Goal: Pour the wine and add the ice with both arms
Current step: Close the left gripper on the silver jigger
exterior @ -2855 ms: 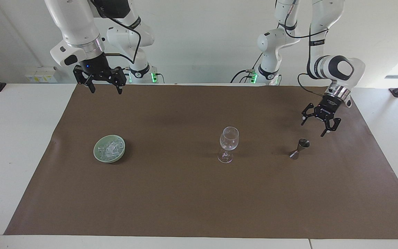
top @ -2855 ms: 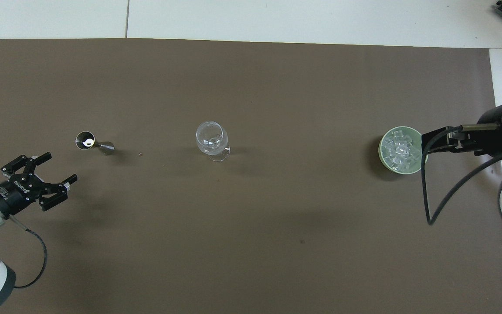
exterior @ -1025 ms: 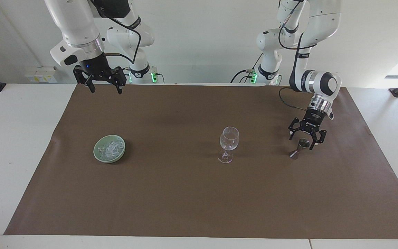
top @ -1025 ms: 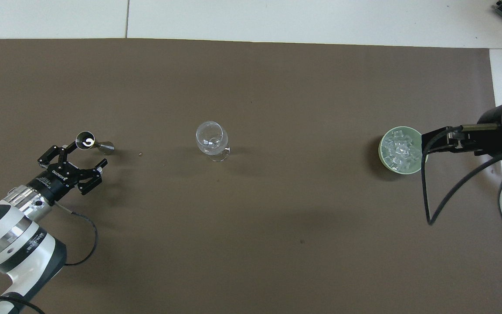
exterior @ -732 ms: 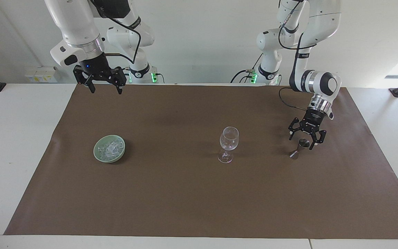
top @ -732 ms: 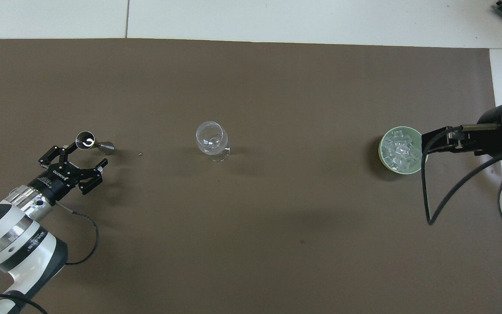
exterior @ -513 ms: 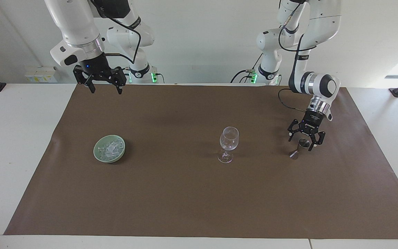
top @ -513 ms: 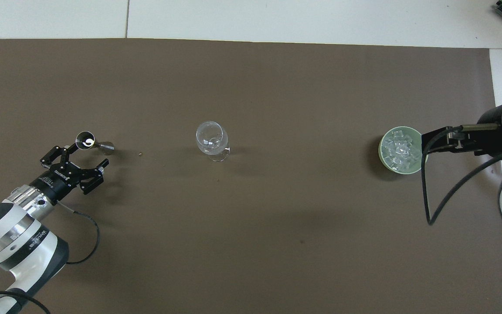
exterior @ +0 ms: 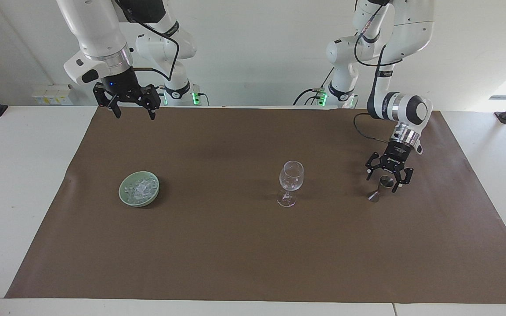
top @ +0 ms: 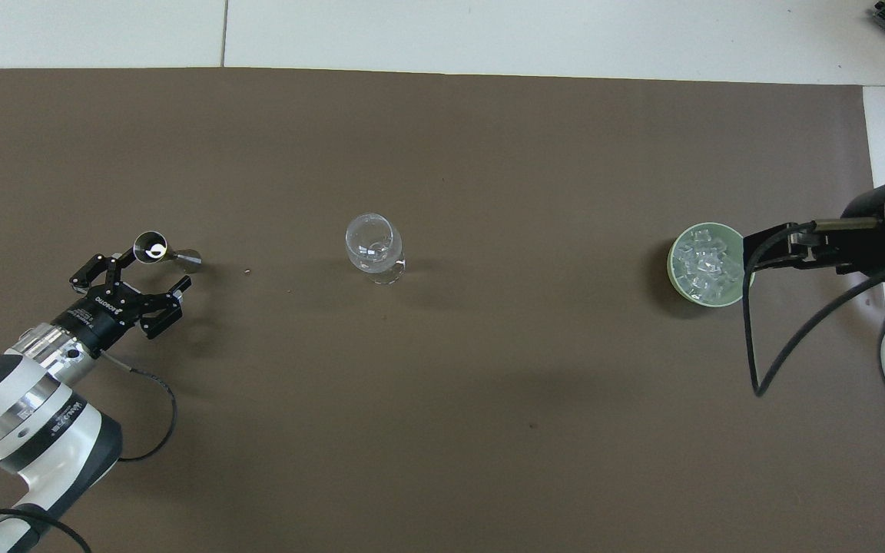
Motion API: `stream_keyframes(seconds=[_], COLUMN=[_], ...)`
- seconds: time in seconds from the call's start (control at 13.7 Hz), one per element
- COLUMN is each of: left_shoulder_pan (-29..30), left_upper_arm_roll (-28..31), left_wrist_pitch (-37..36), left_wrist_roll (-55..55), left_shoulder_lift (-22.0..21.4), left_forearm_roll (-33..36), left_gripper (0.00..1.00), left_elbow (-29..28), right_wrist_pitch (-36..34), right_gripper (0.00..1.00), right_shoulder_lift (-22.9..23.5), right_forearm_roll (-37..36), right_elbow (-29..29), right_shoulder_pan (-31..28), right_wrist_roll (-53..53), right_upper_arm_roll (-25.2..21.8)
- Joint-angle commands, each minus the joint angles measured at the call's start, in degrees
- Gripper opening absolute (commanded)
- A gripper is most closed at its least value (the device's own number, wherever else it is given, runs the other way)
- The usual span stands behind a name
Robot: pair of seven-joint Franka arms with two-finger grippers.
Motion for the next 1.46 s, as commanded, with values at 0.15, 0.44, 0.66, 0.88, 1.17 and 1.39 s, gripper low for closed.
stream_keyframes(seconds=[0.15,0.44,0.66,0.88,1.17,1.39], left_shoulder_pan=[-3.4,-3.4,-2.7,-2.4,-2.4,-2.4], left_upper_arm_roll=[0.5,0.5,0.5,0.4,0.4,0.4], left_wrist_pitch=[1.3,1.3,1.2,1.0,0.9,0.8], left_wrist_roll=[1.2,1.2,1.2,1.1,1.2,1.1], left_shoulder_lift=[2.2,3.0,3.2,3.3,3.5,3.6], left_forearm_roll=[-4.3,-4.4,-4.5,-4.5,-4.5,-4.5], left_gripper=[1.0,1.0,1.0,0.92,0.78,0.7], left_elbow=[2.5,3.0,2.9,3.2,3.3,3.6], right_wrist_pitch=[-0.4,-0.4,-0.4,-0.4,-0.4,-0.4], right_gripper=[1.0,1.0,1.0,1.0,1.0,1.0], right_shoulder_lift=[-0.7,-0.7,-0.7,-0.7,-0.7,-0.7], right_forearm_roll=[0.1,0.1,0.1,0.1,0.1,0.1], right_elbow=[-0.6,-0.6,-0.6,-0.6,-0.6,-0.6], right_shoulder_pan=[-0.3,-0.3,-0.3,-0.3,-0.3,-0.3], right_wrist_roll=[-1.2,-1.2,-1.2,-1.3,-1.2,-1.3], right_upper_arm_roll=[0.2,0.2,0.2,0.2,0.2,0.2])
